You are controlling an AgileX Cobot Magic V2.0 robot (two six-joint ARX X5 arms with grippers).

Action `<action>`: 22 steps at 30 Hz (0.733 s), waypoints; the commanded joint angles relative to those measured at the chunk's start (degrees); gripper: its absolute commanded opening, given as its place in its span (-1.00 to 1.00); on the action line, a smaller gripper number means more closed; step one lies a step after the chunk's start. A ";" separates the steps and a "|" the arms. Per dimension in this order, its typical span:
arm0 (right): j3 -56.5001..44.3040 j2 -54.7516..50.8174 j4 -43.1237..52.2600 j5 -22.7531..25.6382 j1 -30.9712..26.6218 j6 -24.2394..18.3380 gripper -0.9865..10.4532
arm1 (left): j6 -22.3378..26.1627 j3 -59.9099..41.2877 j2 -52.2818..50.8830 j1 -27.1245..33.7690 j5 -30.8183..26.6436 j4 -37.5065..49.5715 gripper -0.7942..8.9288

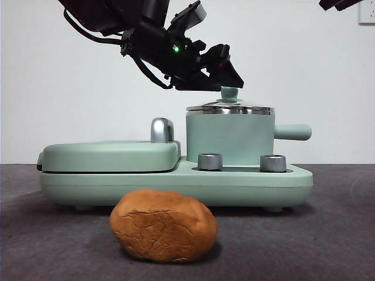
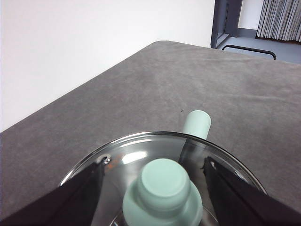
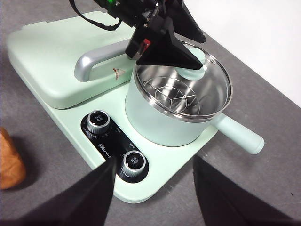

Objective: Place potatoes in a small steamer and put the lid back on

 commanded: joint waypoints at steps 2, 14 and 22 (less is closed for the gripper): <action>1.25 0.31 0.92 0.02 0.28 1.05 -0.37 | 0.31 1.64 1.40 -0.55 -0.11 0.59 -0.14; 1.25 0.31 1.88 0.02 0.28 1.05 -0.37 | -0.79 1.64 2.10 -0.55 -0.11 -0.61 -0.14; 1.25 0.31 1.90 0.02 0.28 1.07 -0.37 | -0.76 1.64 2.67 -0.61 -0.11 -0.52 -0.14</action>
